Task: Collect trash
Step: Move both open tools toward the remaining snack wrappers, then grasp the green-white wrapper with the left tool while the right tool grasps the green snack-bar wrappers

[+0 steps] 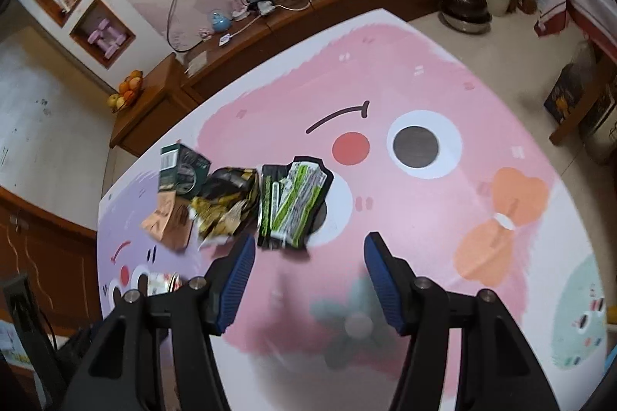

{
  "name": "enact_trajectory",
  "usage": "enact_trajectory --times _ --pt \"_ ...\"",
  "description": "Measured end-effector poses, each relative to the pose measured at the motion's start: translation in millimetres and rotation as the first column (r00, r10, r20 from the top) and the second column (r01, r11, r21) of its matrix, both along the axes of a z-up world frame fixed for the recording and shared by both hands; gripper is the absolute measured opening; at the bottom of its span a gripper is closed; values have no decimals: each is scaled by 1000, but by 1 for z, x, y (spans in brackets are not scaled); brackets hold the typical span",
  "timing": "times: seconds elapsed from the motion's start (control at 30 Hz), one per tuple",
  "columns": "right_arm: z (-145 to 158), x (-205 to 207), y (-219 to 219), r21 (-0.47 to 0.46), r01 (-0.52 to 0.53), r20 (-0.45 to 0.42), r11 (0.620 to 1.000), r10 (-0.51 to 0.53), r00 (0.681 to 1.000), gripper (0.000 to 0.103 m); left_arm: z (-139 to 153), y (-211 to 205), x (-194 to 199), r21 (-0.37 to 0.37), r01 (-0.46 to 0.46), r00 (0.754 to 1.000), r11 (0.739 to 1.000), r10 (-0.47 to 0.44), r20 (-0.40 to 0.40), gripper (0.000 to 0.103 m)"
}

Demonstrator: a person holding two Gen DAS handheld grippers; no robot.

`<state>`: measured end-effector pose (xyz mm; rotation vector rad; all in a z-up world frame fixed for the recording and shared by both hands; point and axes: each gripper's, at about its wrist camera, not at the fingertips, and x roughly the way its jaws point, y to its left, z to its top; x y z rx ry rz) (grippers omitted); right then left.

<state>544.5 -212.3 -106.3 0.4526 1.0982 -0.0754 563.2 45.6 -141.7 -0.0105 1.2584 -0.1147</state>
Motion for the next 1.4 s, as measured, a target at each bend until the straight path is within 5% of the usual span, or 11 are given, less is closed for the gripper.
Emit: enact_trajectory --times 0.13,0.53,0.67,1.07,1.4 --pt "-15 18 8 -19 -8 -20 1000 8 1000 54 -5 1 6 -15 -9 1000 1000 9 -6 86" --pt "-38 37 21 -78 -13 -77 997 7 997 19 -27 -5 13 -57 4 998 998 -8 -68 39" --pt "-38 30 16 -70 -7 -73 998 1 997 15 -27 -4 13 -70 10 998 998 -15 -69 30" --pt "-14 -38 6 -13 11 -24 1000 -12 1000 14 3 5 -22 -244 41 998 969 -51 -32 26" --pt "7 -127 18 20 -30 -9 999 30 1000 14 46 -8 -100 -264 92 996 960 -86 36 26"
